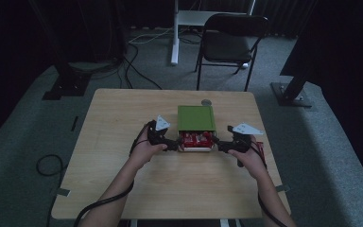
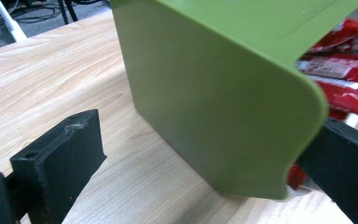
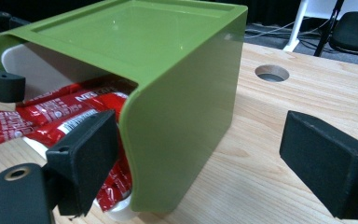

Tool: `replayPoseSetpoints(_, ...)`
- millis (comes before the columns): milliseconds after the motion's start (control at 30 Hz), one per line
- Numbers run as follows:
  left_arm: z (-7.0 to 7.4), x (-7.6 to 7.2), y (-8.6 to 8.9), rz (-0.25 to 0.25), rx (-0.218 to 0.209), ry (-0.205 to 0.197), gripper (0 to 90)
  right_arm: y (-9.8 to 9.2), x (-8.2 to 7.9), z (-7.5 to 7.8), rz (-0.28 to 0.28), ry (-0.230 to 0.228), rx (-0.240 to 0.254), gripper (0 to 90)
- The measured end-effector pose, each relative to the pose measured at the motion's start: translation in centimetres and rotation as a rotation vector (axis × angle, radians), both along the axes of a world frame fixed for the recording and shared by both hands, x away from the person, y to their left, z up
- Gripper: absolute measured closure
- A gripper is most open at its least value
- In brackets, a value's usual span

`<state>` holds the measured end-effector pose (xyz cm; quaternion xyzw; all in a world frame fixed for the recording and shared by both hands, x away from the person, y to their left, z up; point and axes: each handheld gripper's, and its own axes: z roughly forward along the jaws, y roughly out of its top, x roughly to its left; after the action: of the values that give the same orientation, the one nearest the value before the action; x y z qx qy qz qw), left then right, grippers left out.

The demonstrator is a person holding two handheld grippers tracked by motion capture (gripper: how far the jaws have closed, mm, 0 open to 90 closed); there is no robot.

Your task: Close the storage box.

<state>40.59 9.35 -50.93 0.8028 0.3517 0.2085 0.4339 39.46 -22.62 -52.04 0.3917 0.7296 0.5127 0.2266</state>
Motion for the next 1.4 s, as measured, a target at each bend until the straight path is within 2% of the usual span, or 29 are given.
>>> replayPoseSetpoints(67, 0.3, -0.3, 0.0, -0.001, -0.002, -0.005, 2.6, 0.0, -0.2, 0.1, 0.003, 0.007, 0.019, 11.3)
replayPoseSetpoints(300, 1.1, -1.2, 0.5, -0.009, 0.001, -0.013, 2.6, 0.1, -1.0, 0.1, 0.01, 0.02, 0.021, 11.3)
replayPoseSetpoints(600, 0.8, -1.8, 1.4, 0.009, 0.008, -0.006, 2.6, -0.4, -1.9, 0.0, -0.003, 0.028, 0.017, 11.3)
replayPoseSetpoints(867, 0.2, -2.1, 2.7, 0.043, 0.01, 0.004, 2.6, -0.5, -2.9, -0.5, 0.003, 0.029, 0.001, 11.2)
replayPoseSetpoints(1400, -1.5, -3.3, 7.0, 0.152, 0.029, 0.028, 2.6, -2.0, -4.9, -1.9, -0.017, 0.05, -0.019, 11.2)
